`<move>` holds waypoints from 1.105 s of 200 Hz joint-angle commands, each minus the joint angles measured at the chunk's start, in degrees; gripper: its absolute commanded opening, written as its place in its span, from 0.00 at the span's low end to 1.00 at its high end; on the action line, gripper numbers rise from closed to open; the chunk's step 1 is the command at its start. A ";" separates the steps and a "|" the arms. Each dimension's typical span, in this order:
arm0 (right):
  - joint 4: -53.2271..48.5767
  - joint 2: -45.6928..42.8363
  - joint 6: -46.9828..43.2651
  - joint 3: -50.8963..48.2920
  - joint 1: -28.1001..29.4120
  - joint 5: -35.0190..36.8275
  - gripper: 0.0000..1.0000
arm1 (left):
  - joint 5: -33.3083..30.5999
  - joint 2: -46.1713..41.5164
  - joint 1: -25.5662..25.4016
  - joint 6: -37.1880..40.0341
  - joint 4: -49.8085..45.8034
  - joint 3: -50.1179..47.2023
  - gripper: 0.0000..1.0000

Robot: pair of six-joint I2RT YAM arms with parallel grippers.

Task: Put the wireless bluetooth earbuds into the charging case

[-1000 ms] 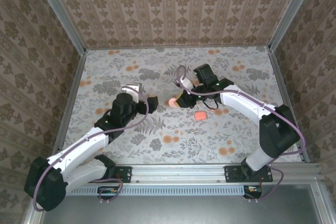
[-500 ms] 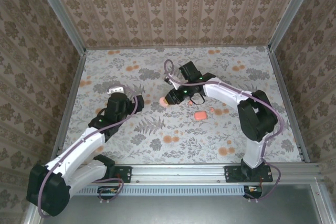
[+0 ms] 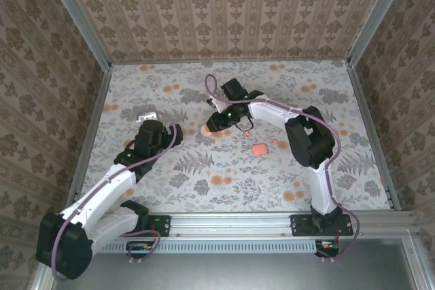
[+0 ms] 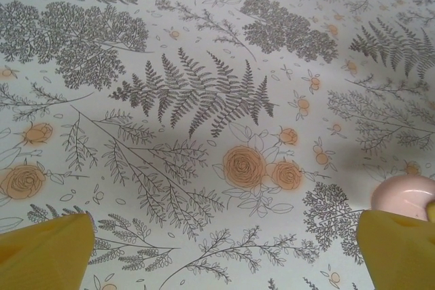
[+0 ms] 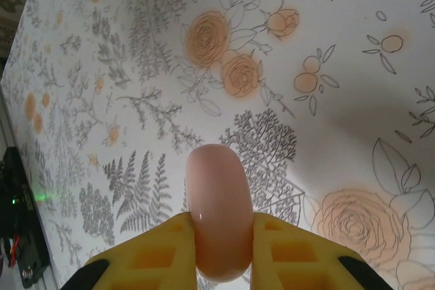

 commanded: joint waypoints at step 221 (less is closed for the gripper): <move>-4.84 12.15 4.32 9.65 -3.76 -4.04 0.28 | 18.60 10.27 3.28 8.30 5.91 3.18 1.00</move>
